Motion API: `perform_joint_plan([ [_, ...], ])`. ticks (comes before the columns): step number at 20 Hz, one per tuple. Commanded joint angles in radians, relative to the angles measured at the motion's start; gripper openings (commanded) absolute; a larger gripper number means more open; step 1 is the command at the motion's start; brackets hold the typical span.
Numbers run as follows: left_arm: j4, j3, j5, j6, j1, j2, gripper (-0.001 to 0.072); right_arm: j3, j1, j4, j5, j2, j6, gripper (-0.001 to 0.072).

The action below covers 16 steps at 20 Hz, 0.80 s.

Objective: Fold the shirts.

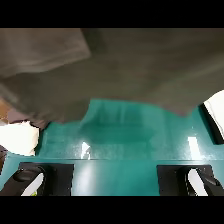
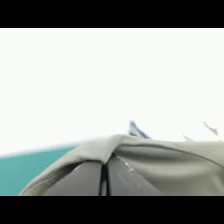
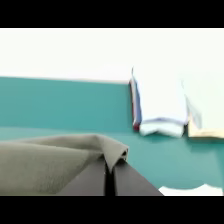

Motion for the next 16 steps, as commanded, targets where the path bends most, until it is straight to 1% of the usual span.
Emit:
perform_joint_plan([
  [1,0.086,0.065,-0.024,-0.031,0.001,-0.025,0.0022,0.2,0.025,-0.075,0.114,-0.09,0.052,0.0015],
  [3,0.089,-0.003,-0.08,-0.031,0.001,-0.064,0.0023,0.149,0.062,-0.074,0.147,-0.129,0.078,0.0015],
  [6,0.092,-0.179,-0.18,-0.033,0.001,-0.163,0.0024,-0.057,0.158,-0.076,0.175,-0.182,0.105,0.0014],
  [8,0.082,-0.324,-0.199,-0.032,0.001,-0.251,0.0025,-0.192,0.227,-0.079,0.174,-0.248,0.129,0.0015],
  [10,0.081,-0.455,-0.171,-0.031,0.001,-0.344,0.0025,-0.287,0.261,-0.079,0.168,-0.344,0.149,0.0014],
  [12,0.082,-0.543,-0.112,-0.028,0.001,-0.452,0.0025,-0.343,0.267,-0.079,0.136,-0.455,0.156,0.0014],
  [16,0.074,-0.557,0.016,-0.018,0.001,-0.689,0.0024,-0.355,0.267,-0.077,0.059,-0.696,0.153,0.0015],
])
